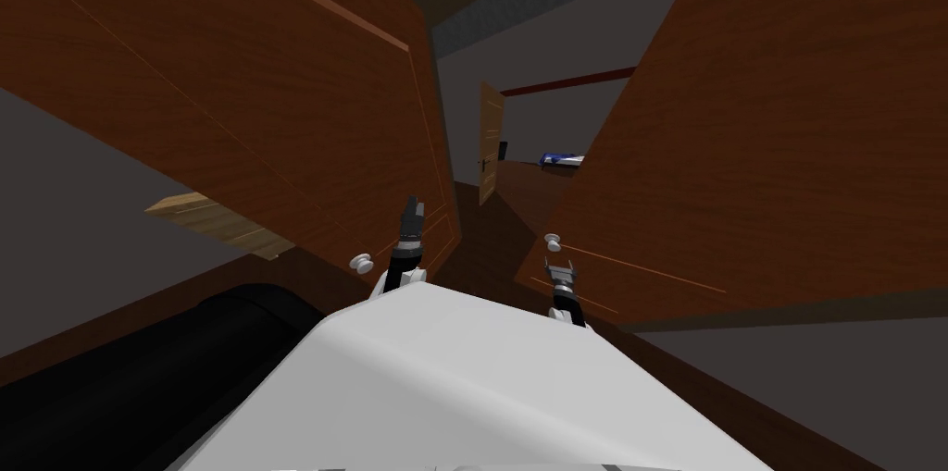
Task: Pull the door open
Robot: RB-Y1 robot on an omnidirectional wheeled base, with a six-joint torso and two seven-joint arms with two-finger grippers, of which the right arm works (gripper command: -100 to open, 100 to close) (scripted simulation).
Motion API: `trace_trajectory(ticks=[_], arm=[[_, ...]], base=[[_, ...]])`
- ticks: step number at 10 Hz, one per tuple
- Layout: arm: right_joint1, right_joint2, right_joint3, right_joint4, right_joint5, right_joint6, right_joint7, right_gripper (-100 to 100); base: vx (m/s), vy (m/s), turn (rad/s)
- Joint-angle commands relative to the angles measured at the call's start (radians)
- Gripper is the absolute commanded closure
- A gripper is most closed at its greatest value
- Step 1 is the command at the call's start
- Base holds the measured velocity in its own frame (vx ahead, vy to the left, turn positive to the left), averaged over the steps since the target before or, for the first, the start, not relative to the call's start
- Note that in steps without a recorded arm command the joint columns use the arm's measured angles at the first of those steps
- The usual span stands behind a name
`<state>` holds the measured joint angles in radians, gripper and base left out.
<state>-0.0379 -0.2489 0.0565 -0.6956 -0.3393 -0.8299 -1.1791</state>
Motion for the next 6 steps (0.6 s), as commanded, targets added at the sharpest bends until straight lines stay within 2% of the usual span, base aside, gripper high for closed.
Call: trace_trajectory(ticks=[1, 6], arm=[[0.0, 0.003, 0.004, -0.002, -0.007, 0.002, -0.028, -100], [-0.008, 0.019, 0.032, -0.016, -0.054, 0.018, -0.17, -100]], base=[[-0.044, -0.014, 0.005], [-0.066, -0.013, 0.005]])
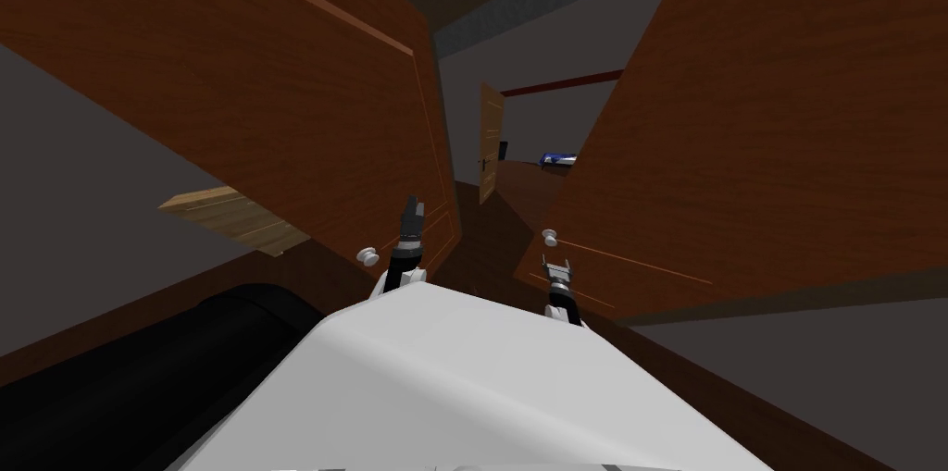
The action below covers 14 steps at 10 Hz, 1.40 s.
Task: Pull the door open
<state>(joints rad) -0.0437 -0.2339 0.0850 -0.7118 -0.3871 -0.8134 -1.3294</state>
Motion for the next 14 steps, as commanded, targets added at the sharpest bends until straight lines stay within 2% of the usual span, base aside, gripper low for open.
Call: trace_trajectory(ticks=[1, 4, 6, 7, 8, 10, 13, 14], arm=[[-0.002, 0.004, 0.004, 0.0, -0.007, 0.001, -0.032, -100], [-0.007, 0.012, 0.019, -0.007, -0.032, 0.01, -0.118, -100], [-0.009, 0.016, 0.026, -0.01, -0.042, 0.013, -0.15, -100], [-0.009, 0.015, 0.024, -0.008, -0.039, 0.011, -0.138, -100], [-0.002, -0.003, 0.017, 0.001, -0.045, 0.002, -0.159, -100], [0.001, -0.008, 0.014, 0.004, -0.047, -0.001, -0.165, -100], [0.02, -0.053, -0.004, 0.027, -0.062, -0.025, -0.209, -100], [0.02, -0.053, -0.004, 0.027, -0.062, -0.025, -0.209, -100]], base=[[-0.049, -0.017, 0.003], [-0.061, -0.014, 0.004], [-0.058, -0.017, 0.002], [-0.023, -0.008, 0.001], [0.094, 0.002, 0.115], [0.145, 0.024, 0.066], [0.2, -0.001, 0.133], [0.146, 0.011, 0.018]])
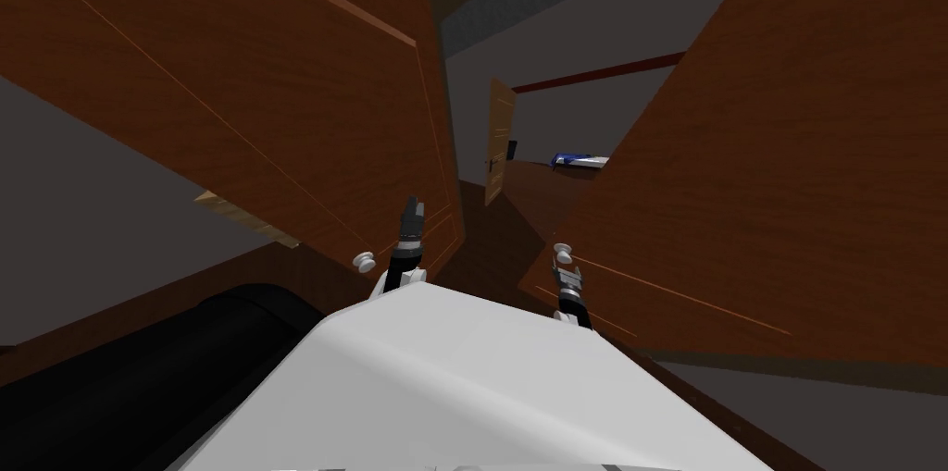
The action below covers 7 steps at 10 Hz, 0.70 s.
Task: Pull the door open
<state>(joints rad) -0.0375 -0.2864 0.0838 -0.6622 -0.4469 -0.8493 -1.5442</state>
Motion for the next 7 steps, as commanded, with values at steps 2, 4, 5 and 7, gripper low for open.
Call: trace_trajectory(ticks=[2, 4, 5, 7], arm=[[0.026, -0.03, -0.015, -0.008, -0.011, -0.004, -0.022, -100], [0.007, -0.022, -0.011, 0.016, -0.008, -0.011, -0.019, 100], [0.007, -0.022, -0.011, 0.016, -0.008, -0.011, -0.019, 100], [0.007, -0.022, -0.011, 0.016, -0.008, -0.011, -0.019, 100]], base=[[0.192, -0.005, 0.126], [0.035, -0.007, -0.008], [-0.028, -0.006, -0.005], [-0.021, 0.001, 0.009]])
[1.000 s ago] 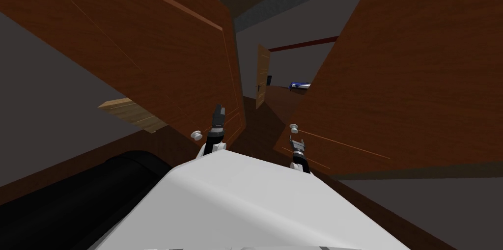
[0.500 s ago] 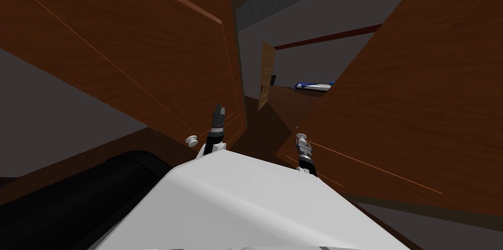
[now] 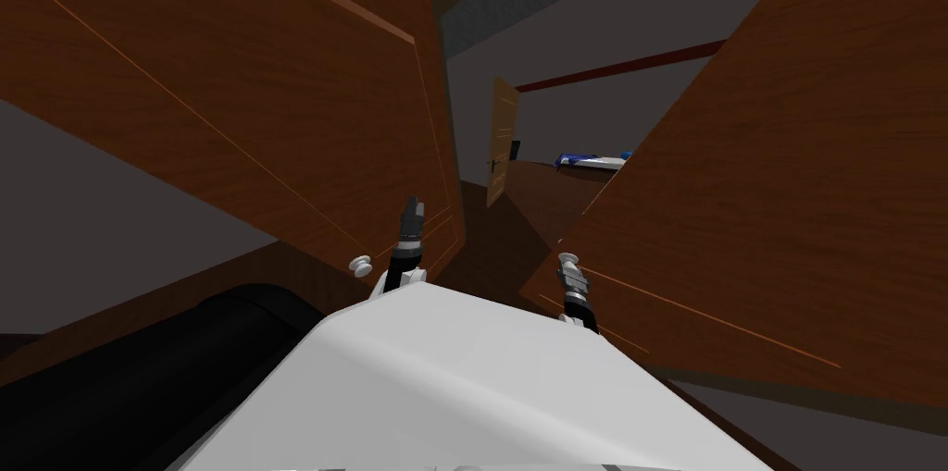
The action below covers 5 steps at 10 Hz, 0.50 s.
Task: Pull the door open
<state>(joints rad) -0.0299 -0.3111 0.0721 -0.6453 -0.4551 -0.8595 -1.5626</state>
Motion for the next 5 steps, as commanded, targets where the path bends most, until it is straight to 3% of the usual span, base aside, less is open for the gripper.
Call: trace_trajectory(ticks=[1, 2, 3, 5], arm=[[0.0, 0.002, 0.001, -0.001, 0.0, -0.001, -0.001, 100], [0.0, 0.002, 0.001, -0.001, 0.0, -0.001, -0.001, 100], [0.009, -0.012, 0.018, -0.005, 0.009, -0.006, -0.023, 100], [0.018, -0.027, 0.04, -0.013, 0.019, -0.013, -0.051, 100]], base=[[-0.008, 0.003, -0.004], [0.0, 0.0, 0.0], [-0.104, -0.017, 0.072], [-0.214, -0.038, 0.103]])
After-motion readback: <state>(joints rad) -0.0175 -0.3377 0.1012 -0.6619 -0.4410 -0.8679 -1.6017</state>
